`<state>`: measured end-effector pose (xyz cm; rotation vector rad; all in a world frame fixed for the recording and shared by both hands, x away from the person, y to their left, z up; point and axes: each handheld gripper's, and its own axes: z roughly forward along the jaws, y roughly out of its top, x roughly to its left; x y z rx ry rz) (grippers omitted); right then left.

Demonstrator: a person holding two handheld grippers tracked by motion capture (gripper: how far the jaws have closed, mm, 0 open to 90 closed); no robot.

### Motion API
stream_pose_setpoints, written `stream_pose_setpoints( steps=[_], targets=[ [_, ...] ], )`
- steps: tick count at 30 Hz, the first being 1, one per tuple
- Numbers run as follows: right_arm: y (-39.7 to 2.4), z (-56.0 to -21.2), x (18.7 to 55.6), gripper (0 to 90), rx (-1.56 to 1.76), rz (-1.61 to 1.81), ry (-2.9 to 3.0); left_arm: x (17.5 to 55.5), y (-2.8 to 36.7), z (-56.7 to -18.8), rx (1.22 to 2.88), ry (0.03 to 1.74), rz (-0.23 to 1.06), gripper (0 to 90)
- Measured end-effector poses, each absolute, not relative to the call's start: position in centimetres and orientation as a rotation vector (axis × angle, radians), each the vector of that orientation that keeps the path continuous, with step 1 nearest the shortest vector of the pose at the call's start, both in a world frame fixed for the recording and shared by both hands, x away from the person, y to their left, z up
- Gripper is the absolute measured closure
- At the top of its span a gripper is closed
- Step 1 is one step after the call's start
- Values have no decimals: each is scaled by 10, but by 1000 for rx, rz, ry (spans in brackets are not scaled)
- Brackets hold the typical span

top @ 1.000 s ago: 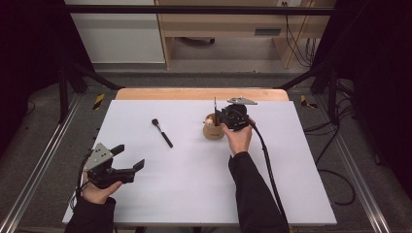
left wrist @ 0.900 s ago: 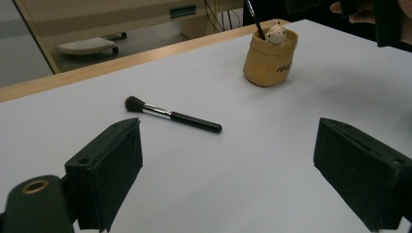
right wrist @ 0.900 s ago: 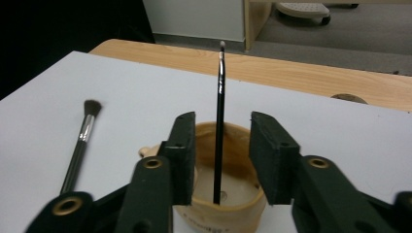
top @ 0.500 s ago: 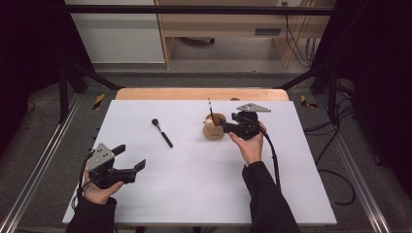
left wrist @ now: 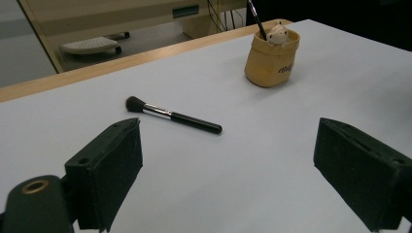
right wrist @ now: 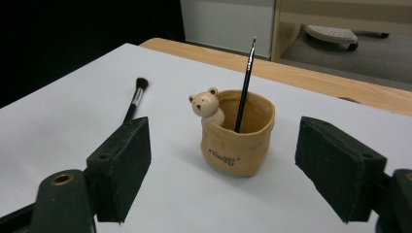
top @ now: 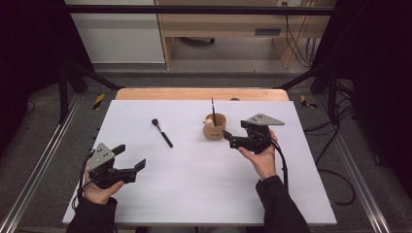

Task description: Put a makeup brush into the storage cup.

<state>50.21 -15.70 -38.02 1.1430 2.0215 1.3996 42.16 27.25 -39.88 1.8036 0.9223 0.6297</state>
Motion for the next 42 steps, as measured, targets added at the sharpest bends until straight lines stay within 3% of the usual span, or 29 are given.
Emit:
stream_pose_setpoints(
  steps=[42],
  targets=[
    [-236,-406,429,128,1163,1462,1943,423,271,-401,1797,940,624,95]
  ],
)
